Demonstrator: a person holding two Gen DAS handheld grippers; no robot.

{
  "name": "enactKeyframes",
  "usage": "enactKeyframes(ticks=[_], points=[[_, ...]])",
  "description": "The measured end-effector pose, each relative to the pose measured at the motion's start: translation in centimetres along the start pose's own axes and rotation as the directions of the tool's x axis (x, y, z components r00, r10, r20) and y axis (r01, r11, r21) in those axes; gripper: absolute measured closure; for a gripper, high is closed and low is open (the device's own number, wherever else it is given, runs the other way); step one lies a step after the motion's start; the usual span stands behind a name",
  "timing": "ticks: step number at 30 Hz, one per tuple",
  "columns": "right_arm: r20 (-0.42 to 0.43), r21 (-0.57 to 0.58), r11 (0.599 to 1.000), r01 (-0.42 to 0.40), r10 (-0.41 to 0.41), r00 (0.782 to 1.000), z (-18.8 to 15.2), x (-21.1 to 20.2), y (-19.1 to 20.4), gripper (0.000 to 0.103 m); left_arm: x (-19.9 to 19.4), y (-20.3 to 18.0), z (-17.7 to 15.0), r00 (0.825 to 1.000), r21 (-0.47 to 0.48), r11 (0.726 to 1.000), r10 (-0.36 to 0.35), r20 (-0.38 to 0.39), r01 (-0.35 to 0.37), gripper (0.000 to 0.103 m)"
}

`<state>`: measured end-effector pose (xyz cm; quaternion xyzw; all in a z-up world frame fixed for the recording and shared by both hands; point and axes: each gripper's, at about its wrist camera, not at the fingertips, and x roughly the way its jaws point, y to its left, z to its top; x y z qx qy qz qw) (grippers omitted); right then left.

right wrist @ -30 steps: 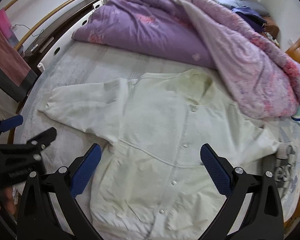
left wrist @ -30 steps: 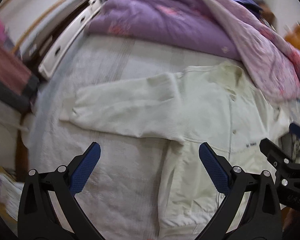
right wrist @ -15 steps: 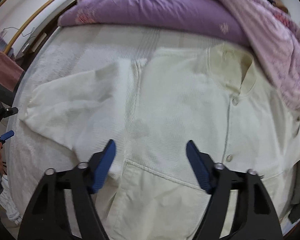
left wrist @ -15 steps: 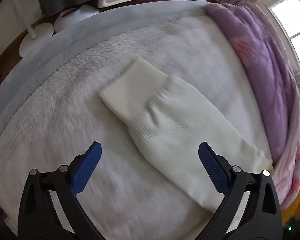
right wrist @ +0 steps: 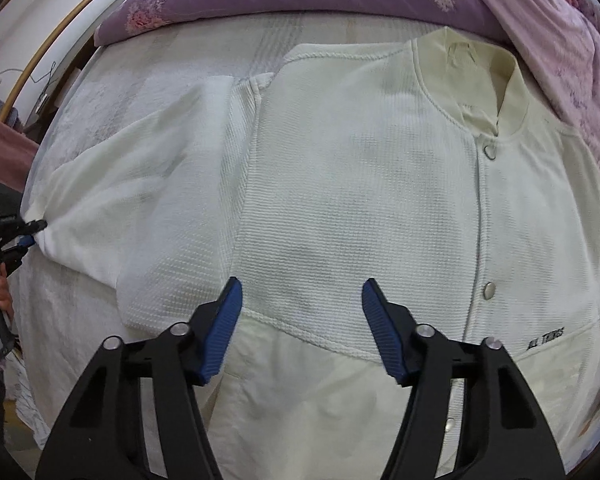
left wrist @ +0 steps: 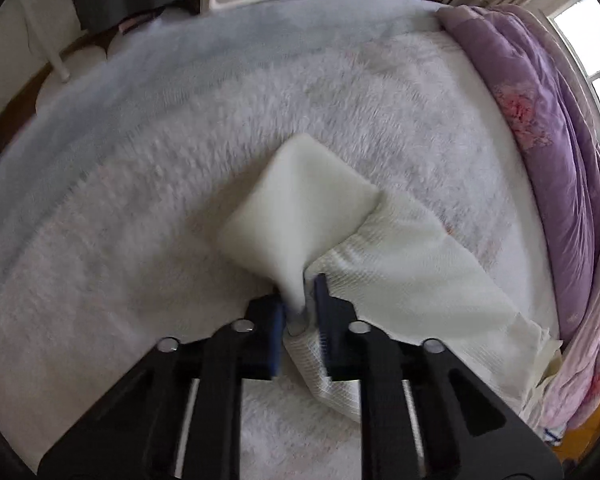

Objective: Fold large clothes
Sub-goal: 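Lift the sleeve cuff with the left gripper and fold it across the jacket body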

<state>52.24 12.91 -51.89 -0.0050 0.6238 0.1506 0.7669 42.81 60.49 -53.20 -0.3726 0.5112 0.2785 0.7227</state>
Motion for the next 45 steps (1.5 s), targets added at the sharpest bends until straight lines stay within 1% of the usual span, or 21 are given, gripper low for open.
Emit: enactKeyframes(ticks=[2, 4, 6, 7, 9, 13, 15, 17, 21, 23, 26, 27, 30, 32, 34, 35, 37, 39, 40, 42, 45], points=[[-0.014, -0.01, 0.999, -0.037, 0.037, 0.999, 0.3, 0.6, 0.5, 0.065, -2.0, 0.3, 0.7, 0.998, 0.006, 1.0, 0.026, 0.059, -0.026, 0.091], [-0.031, -0.017, 0.997, -0.081, 0.081, 0.996, 0.5, 1.4, 1.0, 0.085, -4.1, 0.7, 1.8, 0.993, 0.013, 0.999, 0.035, 0.114, -0.037, 0.091], [-0.054, -0.033, 0.99, -0.141, 0.139, 0.989, 0.7, 2.4, 2.0, 0.098, -6.5, 0.9, 3.1, 0.986, 0.012, 1.0, 0.018, 0.168, -0.02, 0.092], [-0.066, -0.045, 0.986, -0.163, 0.16, 0.985, 0.7, 2.9, 2.6, 0.1, -7.6, 1.1, 3.6, 0.982, 0.013, 1.0, 0.015, 0.189, -0.017, 0.092], [-0.107, -0.058, 0.977, -0.206, 0.199, 0.974, 0.4, 4.4, 4.0, 0.103, -9.8, 1.0, 4.5, 0.974, 0.025, 1.0, -0.001, 0.226, -0.005, 0.093], [-0.152, -0.054, 0.984, -0.171, 0.161, 0.975, -0.1, 6.4, 5.4, 0.102, -13.5, -0.1, 4.1, 0.959, 0.073, 0.997, -0.036, 0.281, 0.016, 0.094], [-0.172, -0.018, 0.985, -0.169, 0.163, 0.971, 0.0, 7.4, 5.0, 0.102, -14.4, -1.2, 3.0, 0.954, 0.11, 0.994, -0.035, 0.299, 0.002, 0.094], [-0.182, -0.002, 0.985, -0.174, 0.171, 0.968, 0.1, 8.2, 4.7, 0.102, -15.1, -2.3, 1.6, 0.946, 0.158, 0.986, -0.003, 0.324, -0.052, 0.094], [-0.2, -0.017, 0.985, -0.173, 0.166, 0.966, 0.4, 8.2, 4.9, 0.103, -17.0, -3.6, -0.8, 0.933, 0.186, 0.98, -0.003, 0.359, -0.068, 0.094], [-0.2, -0.012, 0.981, -0.194, 0.188, 0.962, 0.5, 7.7, 4.6, 0.103, -18.2, -4.7, -1.8, 0.927, 0.201, 0.977, -0.009, 0.375, -0.072, 0.094], [-0.162, -0.015, 0.972, -0.235, 0.23, 0.96, 0.2, 5.5, 3.5, 0.102, -19.8, -6.7, -3.1, 0.918, 0.234, 0.969, -0.021, 0.397, -0.079, 0.094], [-0.139, -0.011, 0.968, -0.25, 0.246, 0.959, -0.2, 4.1, 2.5, 0.102, -20.6, -7.9, -3.9, 0.912, 0.252, 0.965, -0.034, 0.408, -0.076, 0.094], [-0.097, -0.006, 0.969, -0.245, 0.244, 0.965, -1.1, 1.3, -0.3, 0.102, -22.8, -12.1, -7.0, 0.894, 0.321, 0.944, -0.083, 0.44, -0.07, 0.094], [-0.062, 0.018, 0.977, -0.211, 0.211, 0.975, -2.0, -0.8, -3.4, 0.102, -23.7, -15.9, -9.4, 0.886, 0.372, 0.928, -0.144, 0.441, -0.035, 0.094], [-0.037, 0.067, 0.975, -0.212, 0.214, 0.976, -3.6, -2.0, -6.2, 0.102, -23.8, -19.3, -11.9, 0.884, 0.416, 0.909, -0.19, 0.427, -0.006, 0.094], [-0.022, 0.102, 0.971, -0.215, 0.219, 0.976, -3.9, -2.6, -8.0, 0.102, -23.7, -21.1, -13.3, 0.884, 0.439, 0.898, -0.214, 0.416, 0.011, 0.095], [0.015, 0.153, 0.964, -0.218, 0.219, 0.976, -4.9, -4.4, -12.3, 0.102, -22.9, -25.2, -16.5, 0.894, 0.487, 0.871, -0.263, 0.363, 0.058, 0.095], [0.037, 0.175, 0.961, -0.212, 0.209, 0.977, -6.0, -6.1, -15.0, 0.102, -22.2, -29.5, -20.4, 0.893, 0.54, 0.836, -0.31, 0.326, 0.093, 0.095], [0.046, 0.183, 0.961, -0.208, 0.203, 0.978, -6.2, -6.4, -15.5, 0.102, -21.9, -30.7, -21.8, 0.893, 0.557, 0.824, -0.324, 0.314, 0.103, 0.095], [0.065, 0.204, 0.959, -0.196, 0.186, 0.98, -6.9, -7.9, -18.8, 0.102, -20.5, -34.6, -25.5, 0.894, 0.591, 0.796, -0.351, 0.278, 0.129, 0.095], [0.105, 0.253, 0.944, -0.211, 0.19, 0.976, -7.7, -9.7, -23.1, 0.1, -18.3, -38.7, -29.8, 0.906, 0.615, 0.775, -0.355, 0.23, 0.147, 0.095]])
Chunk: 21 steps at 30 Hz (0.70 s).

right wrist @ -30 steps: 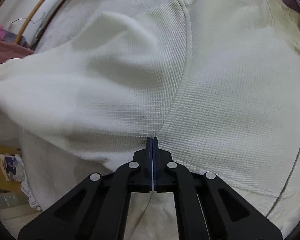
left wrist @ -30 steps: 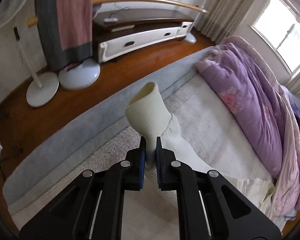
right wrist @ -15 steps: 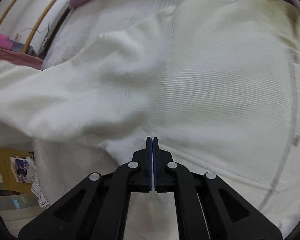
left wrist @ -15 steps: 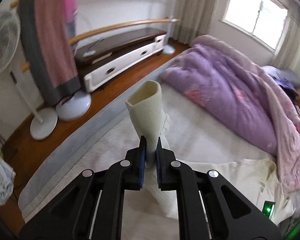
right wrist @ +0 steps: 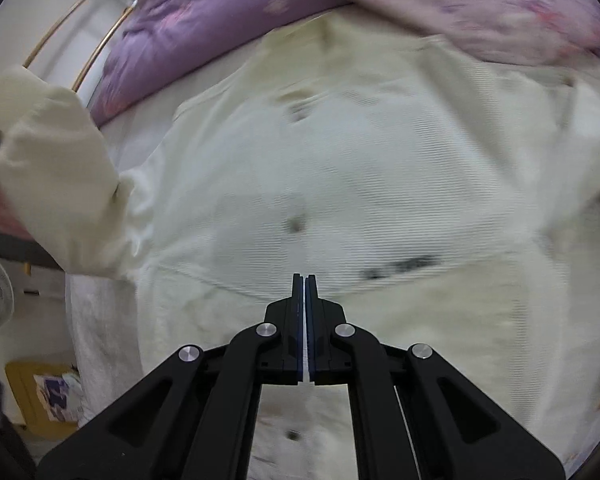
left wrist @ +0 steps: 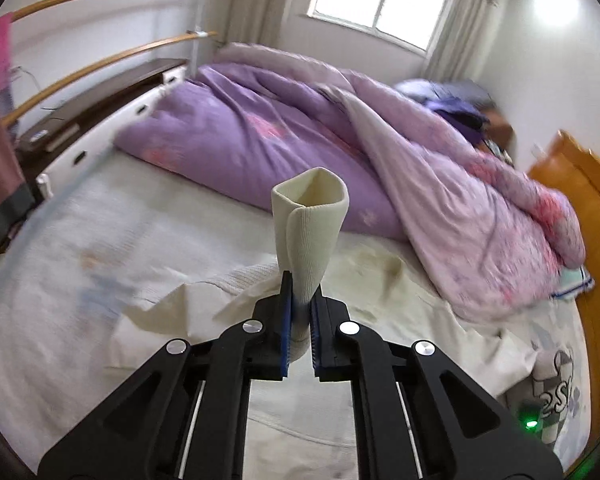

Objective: Fold large clothes
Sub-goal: 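Lift the sleeve cuff with the left gripper and fold it across the jacket body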

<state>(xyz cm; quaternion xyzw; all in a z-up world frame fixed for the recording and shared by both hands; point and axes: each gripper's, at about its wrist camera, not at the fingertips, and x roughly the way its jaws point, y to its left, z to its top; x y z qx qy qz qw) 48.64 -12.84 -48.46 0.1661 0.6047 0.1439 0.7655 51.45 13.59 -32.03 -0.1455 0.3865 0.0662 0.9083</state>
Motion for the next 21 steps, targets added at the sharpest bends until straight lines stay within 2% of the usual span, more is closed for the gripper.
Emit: enactKeyframes(ticks=[5, 8, 13, 15, 17, 18, 19, 20, 21], points=[[0.042, 0.07, 0.997, -0.043, 0.04, 0.998, 0.3, -3.1, -6.4, 0.098, 3.7, -7.8, -4.2, 0.998, 0.046, 0.998, -0.03, -0.056, 0.032, 0.095], [0.043, 0.144, 0.987, -0.073, 0.068, 0.997, 0.7, -3.7, -10.0, 0.098, 6.7, -11.0, -7.7, 0.993, 0.078, 0.996, -0.04, -0.115, 0.049, 0.095], [0.044, 0.237, 0.966, -0.105, 0.097, 0.994, 1.0, -3.1, -13.8, 0.095, 11.0, -14.0, -12.8, 0.971, 0.089, 0.99, -0.084, -0.224, 0.107, 0.095], [0.047, 0.261, 0.96, -0.098, 0.089, 0.995, 1.2, -2.6, -14.5, 0.094, 12.3, -15.0, -14.1, 0.967, 0.101, 0.987, -0.102, -0.234, 0.129, 0.092], [0.052, 0.297, 0.948, -0.11, 0.1, 0.994, 1.3, -2.1, -15.4, 0.091, 13.0, -15.4, -15.0, 0.96, 0.1, 0.984, -0.116, -0.255, 0.145, 0.081], [0.052, 0.325, 0.938, -0.12, 0.109, 0.993, 1.4, -1.6, -15.8, 0.087, 13.6, -15.3, -15.4, 0.947, 0.084, 0.981, -0.144, -0.288, 0.175, 0.051], [0.055, 0.338, 0.932, -0.128, 0.116, 0.992, 1.4, -1.4, -16.2, 0.081, 13.6, -15.0, -15.7, 0.944, 0.077, 0.981, -0.149, -0.296, 0.179, 0.026], [0.059, 0.356, 0.925, -0.136, 0.124, 0.991, 1.5, -1.1, -16.4, 0.078, 13.3, -14.6, -15.8, 0.95, 0.077, 0.982, -0.147, -0.277, 0.175, 0.024], [0.063, 0.364, 0.921, -0.142, 0.128, 0.99, 1.5, -0.9, -16.4, 0.067, 12.8, -14.1, -16.0, 0.95, 0.073, 0.978, -0.172, -0.259, 0.196, 0.024]])
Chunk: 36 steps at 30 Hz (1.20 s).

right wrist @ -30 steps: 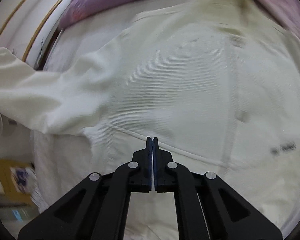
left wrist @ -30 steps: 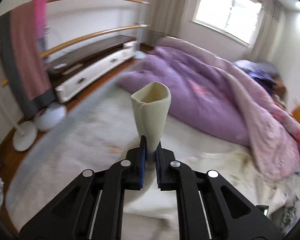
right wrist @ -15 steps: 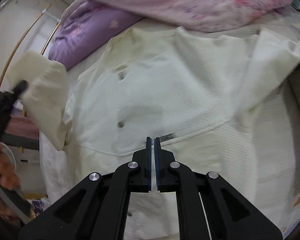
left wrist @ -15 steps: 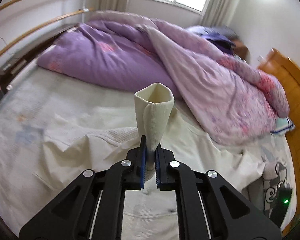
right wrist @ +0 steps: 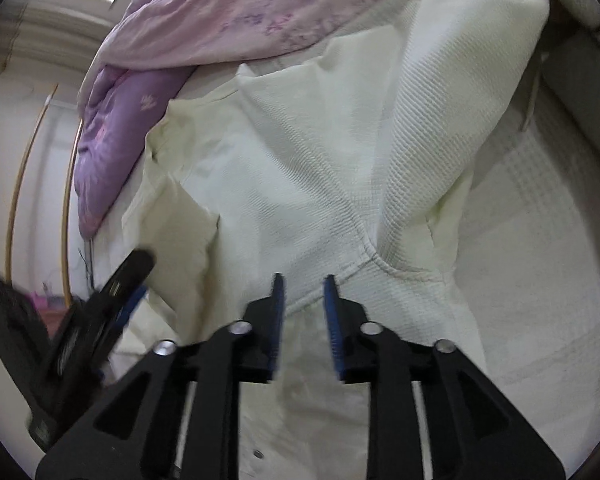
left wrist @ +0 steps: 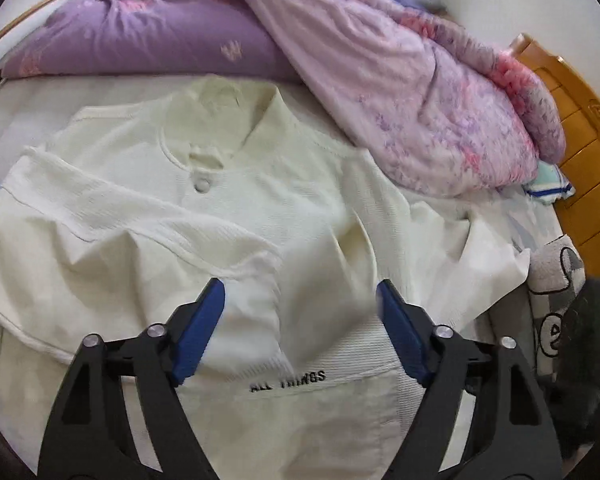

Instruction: Fold large clothes

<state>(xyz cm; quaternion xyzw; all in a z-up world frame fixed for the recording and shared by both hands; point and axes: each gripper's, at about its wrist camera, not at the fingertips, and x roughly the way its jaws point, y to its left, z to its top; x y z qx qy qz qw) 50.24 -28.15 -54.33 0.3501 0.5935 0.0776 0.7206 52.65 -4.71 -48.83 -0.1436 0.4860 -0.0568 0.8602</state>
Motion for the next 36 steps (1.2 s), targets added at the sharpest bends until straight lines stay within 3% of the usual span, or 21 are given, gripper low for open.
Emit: enactKeyframes(ticks=[1, 3, 6, 9, 11, 13, 16, 17, 20, 21, 25, 29, 31, 34, 36], points=[[0.006, 0.009, 1.0, -0.011, 0.011, 1.0, 0.0, 0.3, 0.1, 0.056, -0.3, 0.5, -0.2, 1.0, -0.005, 1.0, -0.016, -0.006, 0.016, 0.024], [0.011, 0.026, 0.999, -0.031, 0.03, 0.999, 0.1, 0.8, 0.1, 0.048, -1.0, 2.0, -0.5, 0.999, -0.027, 0.999, -0.021, -0.031, 0.02, 0.024], [0.003, 0.029, 0.999, -0.035, 0.035, 0.999, 0.2, 2.1, 0.8, 0.046, -2.8, 5.6, -1.1, 0.999, -0.074, 0.997, 0.03, -0.021, -0.032, 0.02], [-0.018, 0.012, 1.0, -0.012, 0.012, 1.0, 0.2, 3.5, 1.8, 0.045, -4.4, 10.5, -1.6, 0.993, -0.175, 0.977, 0.118, -0.03, -0.122, 0.02], [-0.038, -0.011, 0.999, 0.033, -0.034, 0.999, 0.1, 4.5, 2.5, 0.045, -5.2, 13.5, -1.7, 0.98, -0.2, 0.959, 0.196, -0.043, -0.201, 0.02], [-0.051, -0.028, 0.999, 0.034, -0.036, 0.998, 0.0, 5.6, 3.1, 0.045, -5.9, 17.0, -1.7, 0.956, -0.218, 0.931, 0.287, -0.059, -0.293, 0.02], [-0.082, -0.065, 0.996, 0.065, -0.07, 0.994, -0.2, 7.2, 3.9, 0.044, -6.7, 20.9, -1.7, 0.937, -0.258, 0.901, 0.342, -0.077, -0.35, 0.02], [-0.092, -0.09, 0.994, 0.061, -0.069, 0.993, -0.3, 7.6, 4.3, 0.047, -6.9, 22.0, -1.7, 0.934, -0.273, 0.894, 0.346, -0.082, -0.356, 0.02], [-0.088, -0.225, 0.966, 0.131, -0.154, 0.984, -0.6, 8.0, 6.0, 0.089, -7.4, 24.2, -1.5, 0.925, -0.301, 0.876, 0.366, -0.098, -0.378, 0.02], [-0.067, -0.244, 0.96, 0.14, -0.161, 0.985, -0.2, 7.4, 6.1, 0.096, -7.6, 24.6, -1.5, 0.923, -0.294, 0.876, 0.372, -0.095, -0.383, 0.02], [0.045, -0.276, 0.95, 0.147, -0.14, 0.989, 1.8, 3.6, 6.2, 0.097, -7.6, 24.5, -1.6, 0.897, -0.232, 0.866, 0.428, -0.111, -0.443, 0.02], [0.156, -0.294, 0.929, 0.223, -0.184, 0.97, 4.5, 1.0, 5.6, 0.097, -6.4, 24.0, -2.0, 0.902, -0.229, 0.873, 0.409, -0.138, -0.431, 0.02], [0.196, -0.278, 0.923, 0.264, -0.215, 0.957, 5.5, 0.6, 5.0, 0.097, -5.5, 23.9, -2.3, 0.895, -0.217, 0.87, 0.412, -0.17, -0.442, 0.02], [0.149, -0.259, 0.918, 0.301, -0.27, 0.951, 6.3, 2.3, 3.2, 0.097, -3.4, 23.9, -3.0, 0.872, -0.173, 0.864, 0.43, -0.234, -0.472, 0.02], [0.116, -0.294, 0.878, 0.377, -0.359, 0.926, 5.8, 4.3, 1.9, 0.097, -2.1, 23.9, -3.6, 0.849, -0.139, 0.855, 0.45, -0.275, -0.499, 0.02]])
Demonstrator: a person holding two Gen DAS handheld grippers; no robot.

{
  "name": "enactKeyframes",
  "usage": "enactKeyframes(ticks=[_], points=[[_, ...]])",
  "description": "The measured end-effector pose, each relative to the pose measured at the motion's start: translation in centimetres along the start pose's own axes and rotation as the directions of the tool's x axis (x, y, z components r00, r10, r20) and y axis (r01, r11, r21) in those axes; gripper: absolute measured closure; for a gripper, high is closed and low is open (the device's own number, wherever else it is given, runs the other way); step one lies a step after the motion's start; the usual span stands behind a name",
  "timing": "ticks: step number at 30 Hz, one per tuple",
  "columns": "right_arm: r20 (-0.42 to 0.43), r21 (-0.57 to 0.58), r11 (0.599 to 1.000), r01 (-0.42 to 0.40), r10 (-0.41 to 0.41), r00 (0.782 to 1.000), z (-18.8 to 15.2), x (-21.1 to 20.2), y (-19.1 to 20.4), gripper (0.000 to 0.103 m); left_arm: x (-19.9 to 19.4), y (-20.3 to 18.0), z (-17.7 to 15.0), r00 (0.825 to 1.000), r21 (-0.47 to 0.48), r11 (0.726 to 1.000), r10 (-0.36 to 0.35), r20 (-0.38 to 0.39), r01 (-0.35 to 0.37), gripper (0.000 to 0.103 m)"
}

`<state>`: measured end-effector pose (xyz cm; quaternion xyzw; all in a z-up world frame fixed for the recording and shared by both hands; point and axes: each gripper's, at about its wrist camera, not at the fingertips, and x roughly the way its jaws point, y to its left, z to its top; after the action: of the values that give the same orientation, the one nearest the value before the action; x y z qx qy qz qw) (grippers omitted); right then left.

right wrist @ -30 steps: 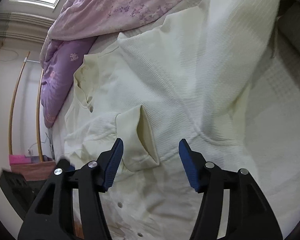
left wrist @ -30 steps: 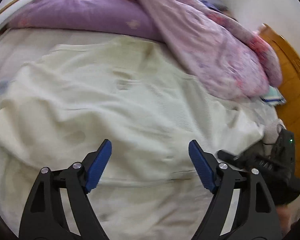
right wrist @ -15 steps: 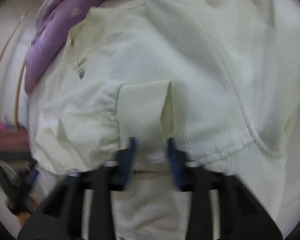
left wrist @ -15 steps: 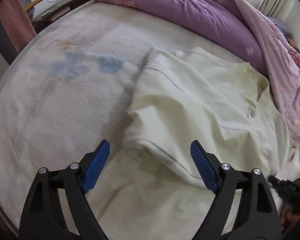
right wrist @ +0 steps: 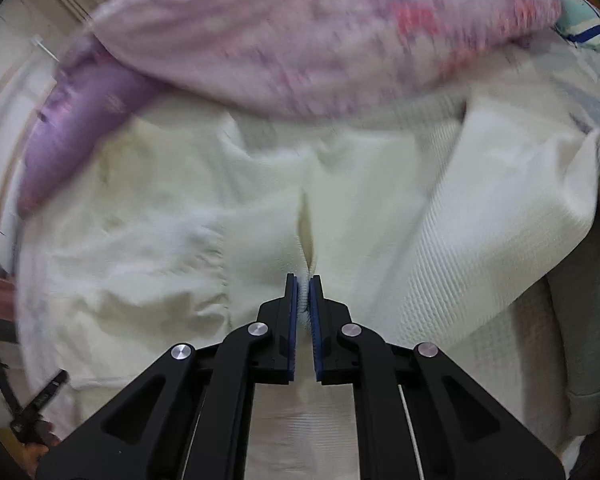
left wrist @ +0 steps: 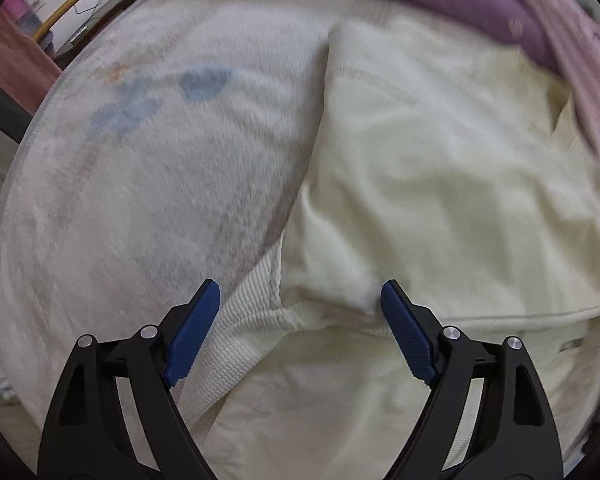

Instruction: Fold large clothes

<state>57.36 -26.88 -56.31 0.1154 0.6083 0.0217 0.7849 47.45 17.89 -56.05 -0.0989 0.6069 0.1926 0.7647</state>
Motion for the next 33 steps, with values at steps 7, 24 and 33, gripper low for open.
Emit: enactKeyframes(ticks=[7, 24, 33], points=[[-0.059, 0.008, 0.999, 0.05, -0.049, 0.997, -1.6, 2.9, -2.1, 0.102, -2.0, -0.8, -0.4, 0.998, 0.016, 1.0, 0.01, 0.06, -0.011, 0.02], [0.178, 0.368, 0.928, -0.06, -0.007, 0.984, 0.0, -9.1, -15.1, 0.043, -8.1, -21.8, -3.1, 0.953, 0.329, 0.914, -0.283, 0.106, 0.235, 0.02], [0.076, 0.513, 0.845, 0.153, -0.222, 0.972, 2.1, -5.5, -14.5, 0.038, -8.2, -28.3, -4.5, 0.943, 0.445, 0.851, -0.331, 0.043, 0.279, 0.02]])
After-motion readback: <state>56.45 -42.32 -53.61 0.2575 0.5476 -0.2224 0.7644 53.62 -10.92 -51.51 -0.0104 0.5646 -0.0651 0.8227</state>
